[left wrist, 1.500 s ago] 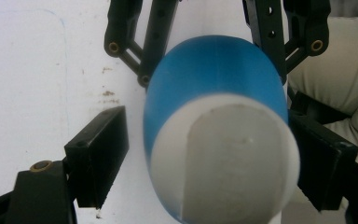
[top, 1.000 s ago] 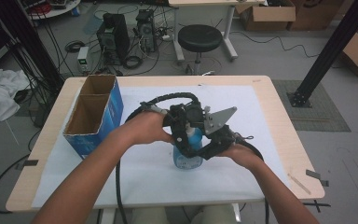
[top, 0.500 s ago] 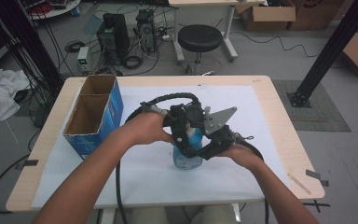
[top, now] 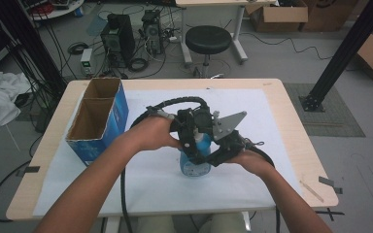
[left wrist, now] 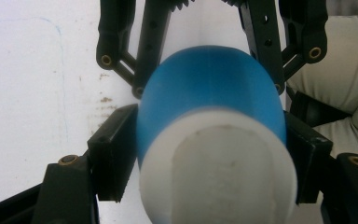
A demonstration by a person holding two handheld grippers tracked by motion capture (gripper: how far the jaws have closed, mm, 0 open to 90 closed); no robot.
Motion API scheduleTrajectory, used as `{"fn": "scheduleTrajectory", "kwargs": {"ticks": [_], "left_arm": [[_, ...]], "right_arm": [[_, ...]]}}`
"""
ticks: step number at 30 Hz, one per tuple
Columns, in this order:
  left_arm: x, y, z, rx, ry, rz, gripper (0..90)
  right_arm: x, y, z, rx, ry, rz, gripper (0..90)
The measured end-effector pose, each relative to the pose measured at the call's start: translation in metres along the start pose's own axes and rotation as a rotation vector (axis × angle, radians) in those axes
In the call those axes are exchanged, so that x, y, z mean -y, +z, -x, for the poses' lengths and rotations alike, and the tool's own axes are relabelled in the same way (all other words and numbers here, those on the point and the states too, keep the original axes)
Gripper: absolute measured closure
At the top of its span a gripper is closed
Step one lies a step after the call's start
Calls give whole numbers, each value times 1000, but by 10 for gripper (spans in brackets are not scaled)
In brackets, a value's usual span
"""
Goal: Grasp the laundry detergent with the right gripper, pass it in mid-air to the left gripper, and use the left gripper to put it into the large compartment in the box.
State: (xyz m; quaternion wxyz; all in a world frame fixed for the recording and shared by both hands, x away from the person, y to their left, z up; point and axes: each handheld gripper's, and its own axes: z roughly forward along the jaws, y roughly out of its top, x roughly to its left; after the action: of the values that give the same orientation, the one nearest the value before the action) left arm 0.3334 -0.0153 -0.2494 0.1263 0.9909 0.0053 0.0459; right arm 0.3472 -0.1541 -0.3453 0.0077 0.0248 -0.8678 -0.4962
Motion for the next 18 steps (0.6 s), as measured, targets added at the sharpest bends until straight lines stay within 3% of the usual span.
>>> {"fn": "scheduleTrajectory", "kwargs": {"ticks": [18], "left_arm": [[0, -2, 3, 0, 8, 20, 376]], "right_arm": [[0, 0, -1, -4, -2, -7, 429]]}}
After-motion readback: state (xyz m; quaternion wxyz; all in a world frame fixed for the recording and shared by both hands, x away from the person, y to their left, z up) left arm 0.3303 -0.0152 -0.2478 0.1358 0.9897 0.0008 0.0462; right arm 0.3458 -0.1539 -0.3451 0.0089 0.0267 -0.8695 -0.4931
